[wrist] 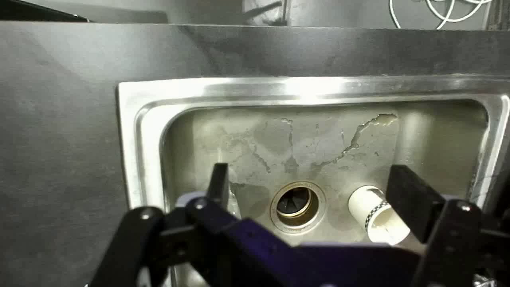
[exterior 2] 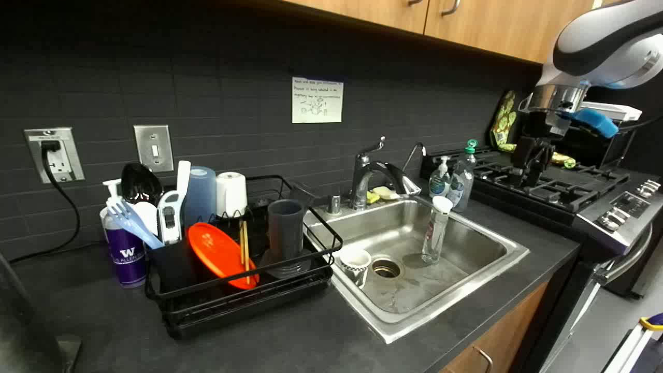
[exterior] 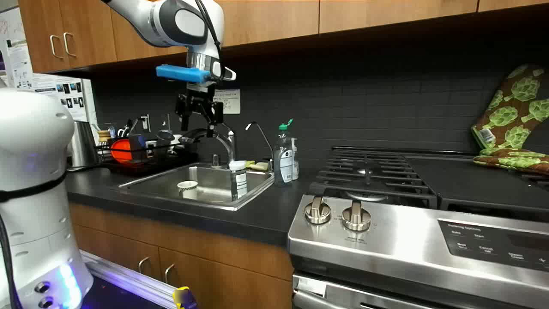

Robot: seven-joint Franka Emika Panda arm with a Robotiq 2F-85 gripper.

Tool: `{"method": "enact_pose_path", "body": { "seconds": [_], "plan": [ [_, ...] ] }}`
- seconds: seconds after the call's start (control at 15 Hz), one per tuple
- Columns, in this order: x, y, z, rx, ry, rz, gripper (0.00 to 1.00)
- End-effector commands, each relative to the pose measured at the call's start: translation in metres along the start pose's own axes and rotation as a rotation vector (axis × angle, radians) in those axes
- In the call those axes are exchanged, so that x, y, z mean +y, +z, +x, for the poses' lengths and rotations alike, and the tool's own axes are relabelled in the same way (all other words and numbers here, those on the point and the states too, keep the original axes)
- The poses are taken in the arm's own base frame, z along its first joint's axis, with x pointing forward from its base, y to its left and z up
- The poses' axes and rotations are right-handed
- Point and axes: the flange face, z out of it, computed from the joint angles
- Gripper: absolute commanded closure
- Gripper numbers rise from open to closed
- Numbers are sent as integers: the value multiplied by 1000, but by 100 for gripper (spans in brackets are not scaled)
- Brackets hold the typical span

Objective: Remove the lid from the drying rack

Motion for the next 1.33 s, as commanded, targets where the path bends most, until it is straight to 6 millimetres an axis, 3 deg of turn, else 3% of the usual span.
{"method": "enact_pose_path", "body": {
  "seconds": [0.0,0.67,1.0,1.27],
  "plan": [
    [0,0,0,-1,0,0,0],
    [-2,1,2,9,4,3,0],
    [-22,6,18,93,30,-11,0],
    [-49,14,30,125,35,-32,0]
  ]
}}
